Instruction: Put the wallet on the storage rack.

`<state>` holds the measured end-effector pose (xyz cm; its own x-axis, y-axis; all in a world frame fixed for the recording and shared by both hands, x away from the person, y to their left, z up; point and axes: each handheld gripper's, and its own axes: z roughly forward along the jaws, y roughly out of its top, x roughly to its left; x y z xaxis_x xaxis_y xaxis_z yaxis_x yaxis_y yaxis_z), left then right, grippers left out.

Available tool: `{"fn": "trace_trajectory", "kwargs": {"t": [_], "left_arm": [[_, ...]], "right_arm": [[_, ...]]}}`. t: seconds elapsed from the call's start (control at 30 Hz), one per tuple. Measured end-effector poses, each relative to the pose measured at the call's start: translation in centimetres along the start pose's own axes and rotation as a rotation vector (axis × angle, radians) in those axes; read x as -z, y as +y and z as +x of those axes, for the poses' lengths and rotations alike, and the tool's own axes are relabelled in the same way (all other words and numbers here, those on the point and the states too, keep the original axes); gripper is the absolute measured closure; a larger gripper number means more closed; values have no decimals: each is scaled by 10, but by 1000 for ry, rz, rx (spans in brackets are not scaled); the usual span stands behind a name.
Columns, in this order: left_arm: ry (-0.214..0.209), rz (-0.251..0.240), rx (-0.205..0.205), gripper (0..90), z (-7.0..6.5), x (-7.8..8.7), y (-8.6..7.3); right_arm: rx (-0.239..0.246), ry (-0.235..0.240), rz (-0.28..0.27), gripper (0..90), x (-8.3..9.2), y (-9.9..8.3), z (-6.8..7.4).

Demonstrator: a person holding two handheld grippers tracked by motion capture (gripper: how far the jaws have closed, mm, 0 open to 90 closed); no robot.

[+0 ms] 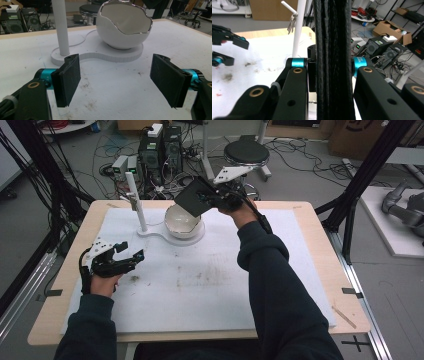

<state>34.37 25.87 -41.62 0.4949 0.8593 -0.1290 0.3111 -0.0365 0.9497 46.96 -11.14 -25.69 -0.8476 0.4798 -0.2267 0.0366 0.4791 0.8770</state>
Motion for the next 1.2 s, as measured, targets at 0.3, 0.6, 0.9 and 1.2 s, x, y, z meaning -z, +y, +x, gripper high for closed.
{"fn": "trace_trajectory", "kwargs": {"t": [0.3, 0.6, 0.9, 1.2], "left_arm": [[8, -8, 15, 244, 3, 2, -2], [8, -5, 14, 244, 3, 2, -2], [5, -24, 45, 244, 5, 5, -3], [12, -39, 64, 244, 9, 8, -3]], "right_arm": [[117, 40, 96, 746, -25, -2, 4], [250, -5, 179, 742, -51, -5, 13], [260, -17, 228, 740, -81, -15, 13], [35, -4, 153, 499, -83, -30, 10]]}}
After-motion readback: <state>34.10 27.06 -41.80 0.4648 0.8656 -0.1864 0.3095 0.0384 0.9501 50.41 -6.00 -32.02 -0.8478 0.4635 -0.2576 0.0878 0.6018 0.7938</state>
